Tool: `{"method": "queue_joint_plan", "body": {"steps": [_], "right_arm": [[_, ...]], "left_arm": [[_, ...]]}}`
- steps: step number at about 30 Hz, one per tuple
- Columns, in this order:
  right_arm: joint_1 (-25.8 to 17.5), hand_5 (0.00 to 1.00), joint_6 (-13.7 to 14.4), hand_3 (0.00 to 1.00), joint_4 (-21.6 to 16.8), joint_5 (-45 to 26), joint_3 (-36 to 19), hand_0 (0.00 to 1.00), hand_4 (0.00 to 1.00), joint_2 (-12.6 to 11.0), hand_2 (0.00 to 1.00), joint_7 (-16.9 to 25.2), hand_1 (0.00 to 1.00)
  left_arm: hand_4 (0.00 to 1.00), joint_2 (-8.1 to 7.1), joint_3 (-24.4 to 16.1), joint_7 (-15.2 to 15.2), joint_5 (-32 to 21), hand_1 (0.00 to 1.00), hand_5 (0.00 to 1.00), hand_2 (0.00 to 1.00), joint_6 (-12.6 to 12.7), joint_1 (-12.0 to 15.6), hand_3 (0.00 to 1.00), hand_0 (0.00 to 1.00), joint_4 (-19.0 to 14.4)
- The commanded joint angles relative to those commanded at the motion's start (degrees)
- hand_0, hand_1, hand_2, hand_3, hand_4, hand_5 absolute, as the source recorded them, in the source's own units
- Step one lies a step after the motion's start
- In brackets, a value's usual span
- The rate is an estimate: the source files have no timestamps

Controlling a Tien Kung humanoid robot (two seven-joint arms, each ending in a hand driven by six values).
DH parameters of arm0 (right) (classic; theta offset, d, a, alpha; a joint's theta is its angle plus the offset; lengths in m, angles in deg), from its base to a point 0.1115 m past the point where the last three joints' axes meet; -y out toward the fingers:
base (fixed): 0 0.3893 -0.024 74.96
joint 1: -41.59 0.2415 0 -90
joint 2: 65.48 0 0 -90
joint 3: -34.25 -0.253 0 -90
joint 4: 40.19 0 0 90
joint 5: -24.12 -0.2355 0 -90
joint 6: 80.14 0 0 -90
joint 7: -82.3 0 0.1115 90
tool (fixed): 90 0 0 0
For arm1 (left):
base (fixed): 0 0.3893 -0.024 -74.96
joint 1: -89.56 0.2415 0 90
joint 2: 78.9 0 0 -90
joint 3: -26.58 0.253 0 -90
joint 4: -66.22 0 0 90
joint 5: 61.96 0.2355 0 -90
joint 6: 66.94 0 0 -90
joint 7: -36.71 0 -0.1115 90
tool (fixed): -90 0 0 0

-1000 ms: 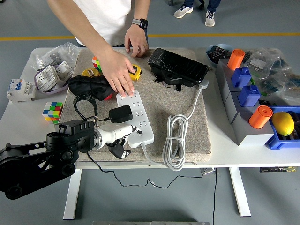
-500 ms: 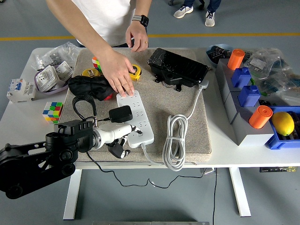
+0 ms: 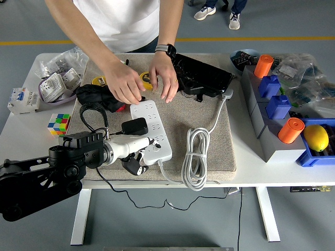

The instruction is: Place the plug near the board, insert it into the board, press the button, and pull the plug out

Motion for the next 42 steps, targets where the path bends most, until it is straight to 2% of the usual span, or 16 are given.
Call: {"method": "queue_joint_plan", "body": {"steps": [4, 6, 12, 13, 16, 18, 19, 21, 24, 25, 30, 31, 42], "right_arm": [[-0.02, 0.521, -0.01, 0.585, -0.02, -0.01, -0.02, 0.620, 0.998, 0.02, 0.681, 0.02, 0.664], [-0.02, 0.521, -0.03, 0.585, 0.02, -0.02, 0.07, 0.620, 0.998, 0.04, 0.681, 0.02, 0.664], [-0.02, 0.521, -0.02, 0.585, 0.04, -0.01, 0.12, 0.620, 0.998, 0.14, 0.681, 0.03, 0.665], [-0.03, 0.520, -0.03, 0.586, 0.02, 0.00, 0.15, 0.620, 0.998, 0.15, 0.681, 0.03, 0.665], [-0.04, 0.520, -0.03, 0.586, 0.04, 0.01, 0.29, 0.620, 0.998, 0.16, 0.681, 0.03, 0.665], [-0.03, 0.520, -0.04, 0.586, 0.04, 0.01, 0.34, 0.620, 0.998, 0.17, 0.681, 0.04, 0.665], [-0.03, 0.519, -0.04, 0.587, 0.05, 0.01, 0.36, 0.621, 0.998, 0.18, 0.681, 0.03, 0.665], [-0.02, 0.519, -0.04, 0.587, 0.04, 0.01, 0.38, 0.621, 0.998, 0.18, 0.681, 0.04, 0.665], [0.03, 0.519, -0.05, 0.587, 0.00, 0.05, 0.45, 0.621, 0.998, 0.15, 0.681, 0.04, 0.665], [0.06, 0.520, -0.05, 0.587, -0.01, 0.04, 0.51, 0.620, 0.998, 0.15, 0.681, 0.05, 0.665], [0.10, 0.520, -0.11, 0.587, 0.00, -0.01, 0.85, 0.620, 0.998, 0.11, 0.681, 0.10, 0.665], [0.08, 0.519, -0.14, 0.587, 0.00, -0.02, 0.92, 0.620, 0.998, 0.09, 0.681, 0.12, 0.665], [0.05, 0.519, -0.19, 0.586, -0.01, -0.06, 1.23, 0.620, 0.998, -0.09, 0.681, 0.15, 0.665]], "left_arm": [[0.588, -0.51, -1.25, 0.40, -0.38, 0.121, 0.002, 0.187, 0.19, 0.24, 0.870, 0.053, -1.27], [0.588, -0.76, -2.30, 2.14, -0.18, 0.121, 0.002, 0.187, 1.30, 0.67, 0.870, 0.053, -1.76], [0.609, -0.87, -5.15, 11.03, 0.32, 0.118, 0.002, 0.184, 6.95, 2.65, 0.859, 0.052, -1.27], [0.710, -0.80, -5.73, 12.80, 0.08, 0.138, 0.050, 0.213, 8.41, 3.32, 0.840, 0.093, -1.02], [0.710, -0.46, -7.10, 18.90, -0.46, 0.138, 0.050, 0.213, 12.23, 4.88, 0.840, 0.093, -0.46], [0.710, -0.10, -7.84, 21.78, -0.75, 0.138, 0.050, 0.213, 13.92, 5.73, 0.840, 0.093, -0.06], [0.825, 0.02, -8.03, 22.75, -0.86, 0.252, 0.205, 0.366, 14.46, 6.05, 0.678, 0.208, 0.11], [0.825, 0.40, -8.48, 25.00, -1.61, 0.252, 0.205, 0.366, 15.84, 6.91, 0.678, 0.208, 0.69], [0.825, 0.87, -9.10, 26.58, -1.90, 0.252, 0.205, 0.366, 16.71, 7.79, 0.678, 0.208, 1.29], [0.923, 1.16, -9.43, 27.62, -1.89, 0.524, 0.346, 0.527, 17.28, 8.28, 0.598, 0.401, 1.64], [0.923, 1.90, -10.25, 30.26, -1.96, 0.524, 0.346, 0.527, 18.59, 9.50, 0.598, 0.401, 2.63], [0.916, 1.99, -10.25, 30.56, -1.94, 0.579, 0.311, 0.551, 18.85, 9.65, 0.577, 0.513, 2.84], [0.932, 2.03, -10.18, 31.70, 0.00, 0.589, 0.296, 0.564, 19.60, 9.81, 0.579, 0.540, 3.36]]}}
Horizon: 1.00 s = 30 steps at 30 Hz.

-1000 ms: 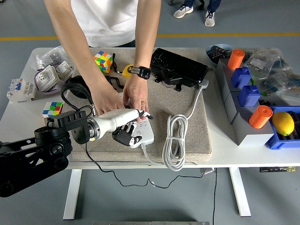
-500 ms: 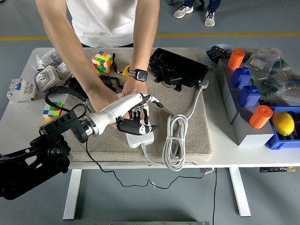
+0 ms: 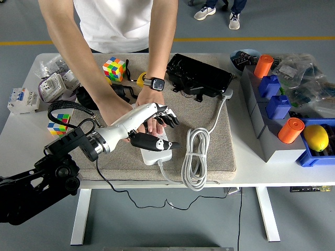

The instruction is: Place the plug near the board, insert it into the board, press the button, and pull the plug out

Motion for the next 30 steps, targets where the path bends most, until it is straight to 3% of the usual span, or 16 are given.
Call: {"method": "queue_joint_plan", "body": {"steps": [30], "right_arm": [[-0.29, 0.519, 0.01, 0.587, 0.04, 0.13, -0.47, 0.620, 0.998, 0.30, 0.681, -0.03, 0.665]], "left_arm": [[0.965, -0.04, -0.75, -0.30, -0.74, 0.598, 0.276, 0.572, -0.31, 0.00, 0.593, 0.561, 0.11]]}}
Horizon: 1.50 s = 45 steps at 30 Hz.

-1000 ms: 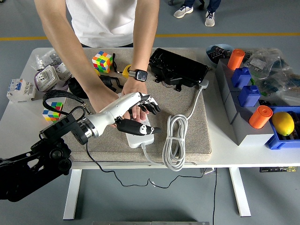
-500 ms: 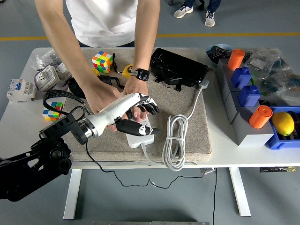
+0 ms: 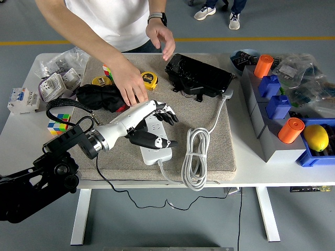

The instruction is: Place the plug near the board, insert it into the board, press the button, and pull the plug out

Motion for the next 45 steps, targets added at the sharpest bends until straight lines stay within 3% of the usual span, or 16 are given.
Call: {"method": "queue_joint_plan", "body": {"steps": [18, 19, 24, 25, 26, 30, 31, 36, 37, 45], "right_arm": [[0.01, 0.519, 0.00, 0.587, -0.06, 0.12, -0.16, 0.620, 0.998, 0.03, 0.681, 0.00, 0.665], [0.02, 0.519, 0.00, 0.587, -0.04, 0.11, -0.15, 0.620, 0.998, 0.03, 0.681, -0.01, 0.665], [0.07, 0.519, 0.00, 0.587, -0.12, 0.19, -0.22, 0.620, 0.998, 0.03, 0.681, -0.02, 0.665], [0.06, 0.519, 0.00, 0.587, -0.12, 0.19, -0.23, 0.620, 0.998, 0.00, 0.680, -0.03, 0.665], [0.05, 0.519, 0.01, 0.587, -0.14, 0.23, -0.24, 0.620, 0.998, -0.03, 0.680, -0.04, 0.665], [0.10, 0.519, 0.01, 0.587, -0.09, 0.26, -0.36, 0.620, 0.998, -0.09, 0.680, -0.05, 0.665], [0.10, 0.519, 0.01, 0.587, -0.07, 0.24, -0.38, 0.620, 0.998, -0.09, 0.681, -0.05, 0.665], [0.10, 0.519, -0.01, 0.587, -0.12, 0.28, -0.50, 0.620, 0.998, -0.06, 0.681, -0.05, 0.665], [0.09, 0.519, -0.02, 0.587, -0.11, 0.26, -0.49, 0.621, 0.998, -0.04, 0.681, -0.05, 0.665], [0.06, 0.518, -0.04, 0.587, -0.13, 0.29, -0.50, 0.620, 0.998, -0.06, 0.680, -0.04, 0.665]], "left_arm": [[0.971, -0.39, 0.06, -0.46, 0.13, 0.596, 0.280, 0.573, 0.01, -0.24, 0.600, 0.562, -0.12], [0.976, -0.48, 0.05, -0.61, 0.18, 0.567, 0.290, 0.563, -0.02, -0.28, 0.601, 0.506, -0.20], [0.976, -1.27, 0.21, -2.00, 0.62, 0.567, 0.290, 0.563, -1.02, -1.14, 0.601, 0.506, -0.82], [0.836, -1.60, 0.34, -2.42, 0.96, 0.480, 0.120, 0.541, -1.27, -1.46, 0.638, 0.315, -1.13], [0.836, -1.84, 0.40, -2.91, 1.28, 0.480, 0.120, 0.541, -1.58, -1.72, 0.638, 0.315, -1.39], [0.836, -2.48, 0.28, -6.75, 2.25, 0.480, 0.120, 0.541, -4.38, -2.52, 0.638, 0.315, -2.60], [0.661, -2.59, 0.25, -7.95, 2.34, 0.187, 0.002, 0.294, -5.14, -2.64, 0.783, 0.149, -2.90], [0.661, -2.94, 0.19, -14.40, 2.42, 0.187, 0.002, 0.294, -9.30, -2.86, 0.783, 0.149, -4.17], [0.801, -2.93, 0.24, -15.38, 2.35, 0.092, 0.002, 0.206, -10.01, -2.86, 0.814, 0.077, -4.23], [0.787, -3.00, 1.91, -24.07, 0.43, 0.099, 0.002, 0.183, -15.90, -3.43, 0.826, 0.051, -4.04]]}}
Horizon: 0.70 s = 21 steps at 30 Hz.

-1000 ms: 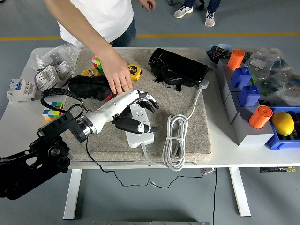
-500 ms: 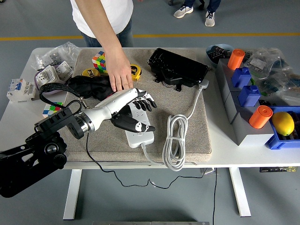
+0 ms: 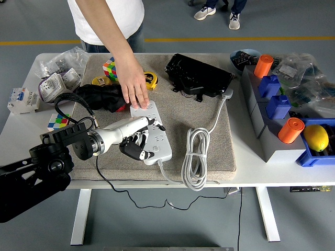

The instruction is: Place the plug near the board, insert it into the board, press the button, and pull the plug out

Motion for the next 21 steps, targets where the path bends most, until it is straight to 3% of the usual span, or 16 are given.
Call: {"method": "queue_joint_plan", "body": {"steps": [7, 21], "right_arm": [[0.04, 0.518, -0.01, 0.587, 0.03, -0.05, 0.12, 0.620, 0.998, -0.04, 0.680, 0.00, 0.664], [0.23, 0.518, -0.02, 0.588, -0.01, -0.16, 0.62, 0.620, 0.998, -0.32, 0.680, 0.01, 0.665]], "left_arm": [[0.794, 0.01, 2.36, -4.57, -0.56, 0.099, 0.002, 0.186, -2.95, -1.53, 0.824, 0.045, 0.74], [0.797, 1.61, 5.62, -4.25, -0.78, 0.096, 0.002, 0.181, -2.26, -3.43, 0.828, 0.042, 3.20]]}}
